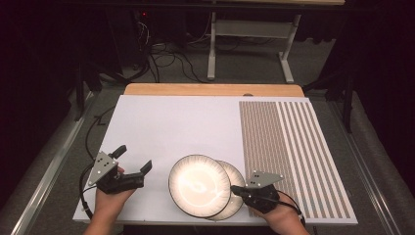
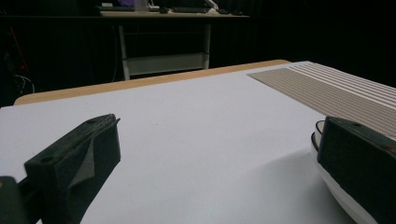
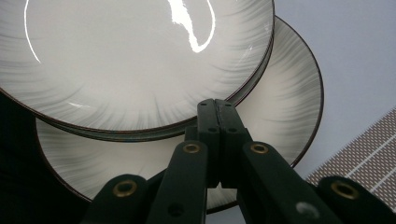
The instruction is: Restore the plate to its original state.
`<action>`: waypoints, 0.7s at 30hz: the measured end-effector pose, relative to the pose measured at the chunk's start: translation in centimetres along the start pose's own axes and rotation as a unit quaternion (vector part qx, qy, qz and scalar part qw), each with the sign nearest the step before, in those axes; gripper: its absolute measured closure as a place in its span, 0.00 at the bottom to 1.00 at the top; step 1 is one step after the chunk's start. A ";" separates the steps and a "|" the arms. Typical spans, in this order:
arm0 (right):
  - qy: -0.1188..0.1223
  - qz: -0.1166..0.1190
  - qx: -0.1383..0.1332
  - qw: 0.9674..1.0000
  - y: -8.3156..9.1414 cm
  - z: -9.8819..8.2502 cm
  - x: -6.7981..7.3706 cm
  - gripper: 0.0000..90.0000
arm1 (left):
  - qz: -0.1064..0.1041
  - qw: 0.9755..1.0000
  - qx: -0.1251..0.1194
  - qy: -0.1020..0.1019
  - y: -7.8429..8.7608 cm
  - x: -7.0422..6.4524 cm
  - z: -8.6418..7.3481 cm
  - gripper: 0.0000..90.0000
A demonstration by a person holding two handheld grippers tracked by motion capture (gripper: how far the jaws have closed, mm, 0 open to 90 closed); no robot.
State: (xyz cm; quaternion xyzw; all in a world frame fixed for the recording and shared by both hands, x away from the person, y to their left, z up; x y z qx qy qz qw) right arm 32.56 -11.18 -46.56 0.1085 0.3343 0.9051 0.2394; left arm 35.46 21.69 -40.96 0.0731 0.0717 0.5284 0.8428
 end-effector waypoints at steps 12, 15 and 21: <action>0.001 0.001 0.000 1.000 0.0 0.0 0.0 1.00 | -0.001 1.000 0.003 -0.009 0.0 -0.2 0.0 0.00; 0.001 0.001 0.000 1.000 0.0 0.0 0.0 1.00 | 0.000 1.000 0.002 -0.009 0.0 -0.1 0.1 0.00; 0.000 0.001 0.000 1.000 0.0 0.0 0.0 1.00 | 0.001 1.000 0.003 -0.010 0.0 -0.1 0.1 0.00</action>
Point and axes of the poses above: each handheld gripper's, and its own axes: y roughly backward along the jaws, z roughly out of its top, x roughly to its left, the point moved 8 cm from there along -y, roughly forward along the jaws, and after that the axes turned 2 degrees about z, right-handed, at the moved point
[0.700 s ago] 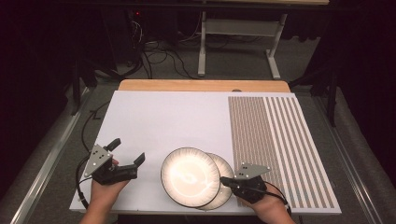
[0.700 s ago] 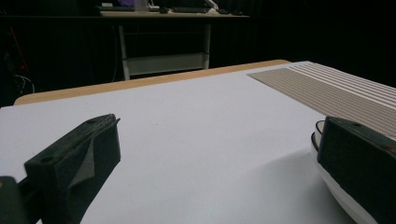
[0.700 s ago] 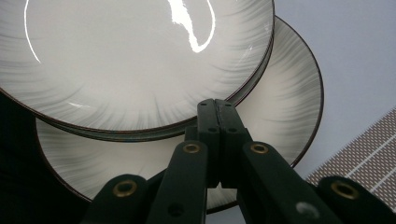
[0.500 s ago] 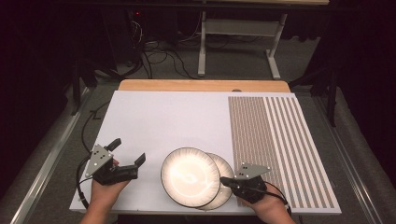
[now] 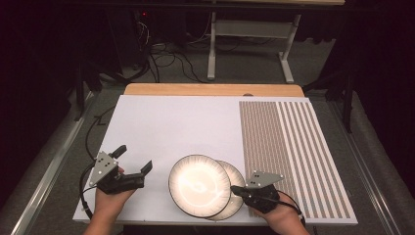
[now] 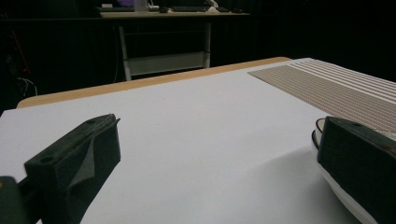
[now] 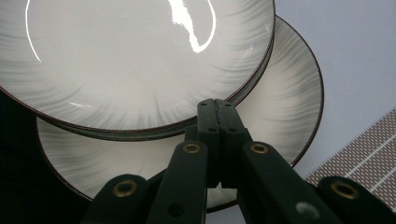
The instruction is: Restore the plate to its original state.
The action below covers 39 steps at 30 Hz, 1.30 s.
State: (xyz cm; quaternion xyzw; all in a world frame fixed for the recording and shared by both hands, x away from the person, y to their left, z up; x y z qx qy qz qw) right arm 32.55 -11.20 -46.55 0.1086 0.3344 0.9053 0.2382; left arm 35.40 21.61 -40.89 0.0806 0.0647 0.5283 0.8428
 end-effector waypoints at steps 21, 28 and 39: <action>0.000 0.000 0.001 1.000 0.0 0.0 0.0 1.00 | -0.001 1.000 0.001 -0.003 0.0 -0.1 0.0 0.00; -0.001 -0.002 0.003 1.000 0.1 0.0 -0.1 1.00 | -0.001 1.000 -0.001 -0.003 0.1 0.0 0.1 0.00; 0.001 -0.005 0.002 1.000 0.3 -0.1 -0.2 1.00 | -0.003 1.000 0.000 -0.004 0.1 -0.1 0.1 0.00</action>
Point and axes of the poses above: each handheld gripper's, and its own axes: y roughly backward along the jaws, z roughly out of its top, x roughly to its left, the point moved 8 cm from there along -y, roughly forward along the jaws, and after that the axes turned 2 degrees about z, right-handed, at the moved point
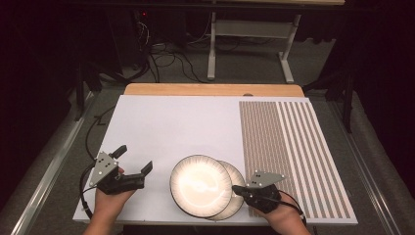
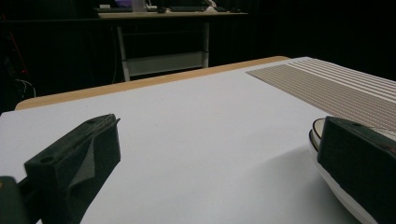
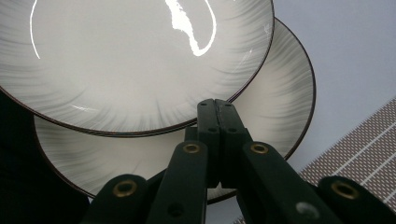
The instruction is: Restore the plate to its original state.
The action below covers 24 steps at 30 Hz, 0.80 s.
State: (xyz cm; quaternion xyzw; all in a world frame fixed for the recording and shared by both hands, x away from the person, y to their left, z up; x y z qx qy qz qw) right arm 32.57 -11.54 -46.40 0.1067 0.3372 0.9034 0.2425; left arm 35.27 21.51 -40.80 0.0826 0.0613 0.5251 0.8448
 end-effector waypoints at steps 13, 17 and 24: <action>-0.001 -0.004 -0.002 1.000 0.2 0.0 -0.2 1.00 | -0.001 1.000 0.000 0.000 0.0 0.0 0.0 0.00; 0.000 -0.008 -0.002 1.000 0.4 0.0 -0.4 1.00 | -0.001 1.000 0.000 0.000 0.0 0.0 0.0 0.00; -0.003 -0.007 -0.010 1.000 0.6 0.1 -0.4 1.00 | -0.001 1.000 -0.001 0.000 0.0 -0.1 0.0 0.00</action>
Point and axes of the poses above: each handheld gripper's, and its own axes: y roughly backward along the jaws, z roughly out of its top, x roughly to its left, the point moved 8 cm from there along -y, roughly forward along the jaws, and after that the axes turned 2 degrees about z, right-handed, at the moved point
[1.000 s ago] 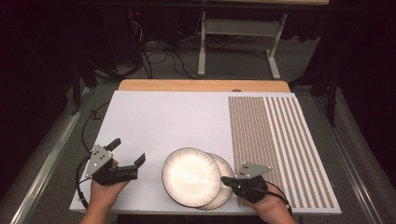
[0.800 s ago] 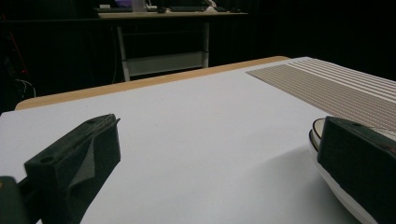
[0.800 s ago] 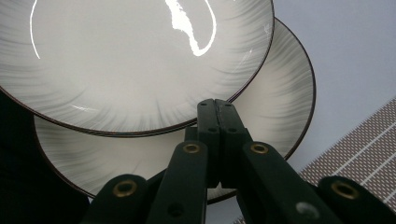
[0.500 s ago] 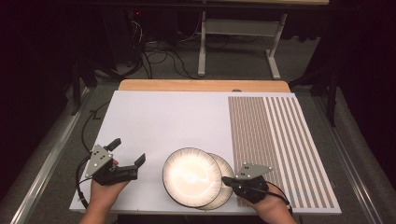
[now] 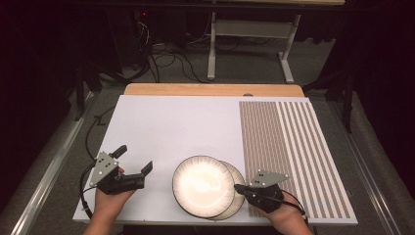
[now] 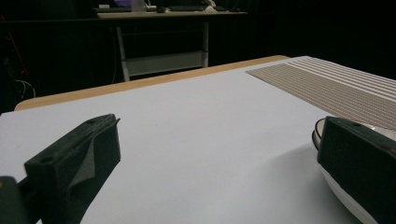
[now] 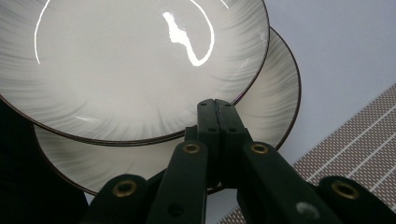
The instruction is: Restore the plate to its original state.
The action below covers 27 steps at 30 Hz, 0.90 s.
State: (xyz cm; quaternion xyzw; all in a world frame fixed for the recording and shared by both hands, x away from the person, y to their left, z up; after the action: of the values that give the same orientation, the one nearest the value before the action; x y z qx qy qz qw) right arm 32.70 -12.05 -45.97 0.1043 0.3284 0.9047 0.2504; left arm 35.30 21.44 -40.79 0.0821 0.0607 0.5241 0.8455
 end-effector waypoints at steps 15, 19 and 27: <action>-0.013 -0.011 -0.008 1.000 1.1 -0.1 -1.0 1.00 | -0.001 1.000 0.002 -0.002 -0.1 -0.1 -0.1 0.00; -0.014 -0.013 -0.008 1.000 1.2 -0.2 -1.0 1.00 | -0.002 1.000 0.002 -0.002 -0.1 -0.1 -0.1 0.00; -0.019 -0.018 -0.012 1.000 1.7 -0.3 -1.5 1.00 | -0.003 1.000 0.005 -0.003 -0.1 -0.1 -0.1 0.00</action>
State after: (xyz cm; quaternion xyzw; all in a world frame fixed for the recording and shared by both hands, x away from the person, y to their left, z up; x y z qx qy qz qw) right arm 33.19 -14.08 -45.13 0.1129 0.3144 0.9019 0.2738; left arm 35.31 21.31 -40.95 0.0875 0.0609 0.5211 0.8468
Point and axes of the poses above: each handheld gripper's, and its own axes: y roughly backward along the jaws, z roughly out of its top, x roughly to its left, the point moved 8 cm from there along -y, roughly forward along the jaws, and after that the axes turned 2 degrees about z, right-handed, at the moved point
